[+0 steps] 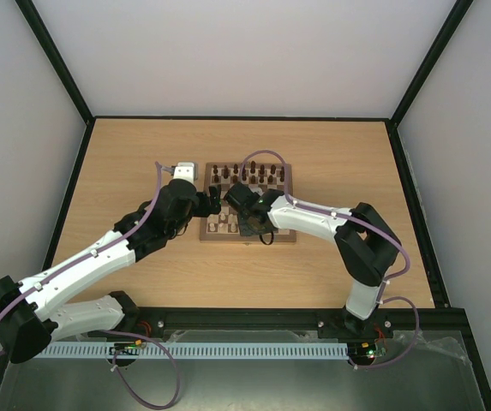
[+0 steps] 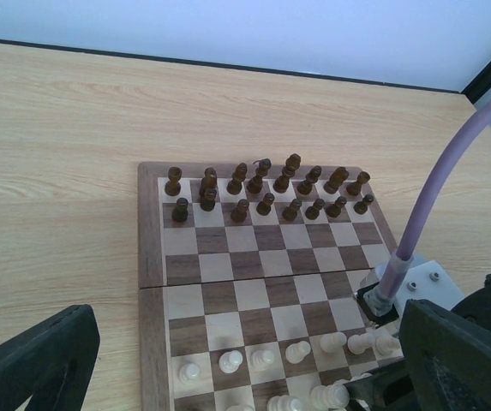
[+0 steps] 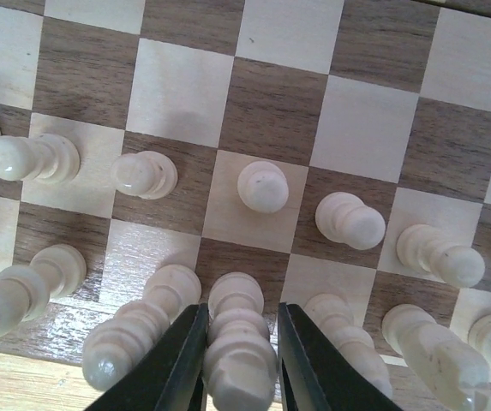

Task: Set up the chess pieces on the board
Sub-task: Adjust the chess piece on the chessboard.

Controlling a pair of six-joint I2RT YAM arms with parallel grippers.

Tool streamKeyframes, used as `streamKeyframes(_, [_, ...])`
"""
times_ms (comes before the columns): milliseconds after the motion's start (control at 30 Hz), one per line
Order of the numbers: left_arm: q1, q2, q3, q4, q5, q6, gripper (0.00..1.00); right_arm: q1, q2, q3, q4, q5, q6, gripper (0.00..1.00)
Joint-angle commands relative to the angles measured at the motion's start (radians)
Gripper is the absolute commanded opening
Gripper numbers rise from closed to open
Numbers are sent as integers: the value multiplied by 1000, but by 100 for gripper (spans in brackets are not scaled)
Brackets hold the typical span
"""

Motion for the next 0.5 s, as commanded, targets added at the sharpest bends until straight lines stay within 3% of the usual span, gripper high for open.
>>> streamKeyframes(0, [6, -3, -13, 23, -1, 1, 99, -3, 24, 27, -28, 24, -3, 22])
streamKeyframes(467, [8, 5, -12, 24, -2, 2, 99, -3, 47, 44, -17, -4, -3, 21])
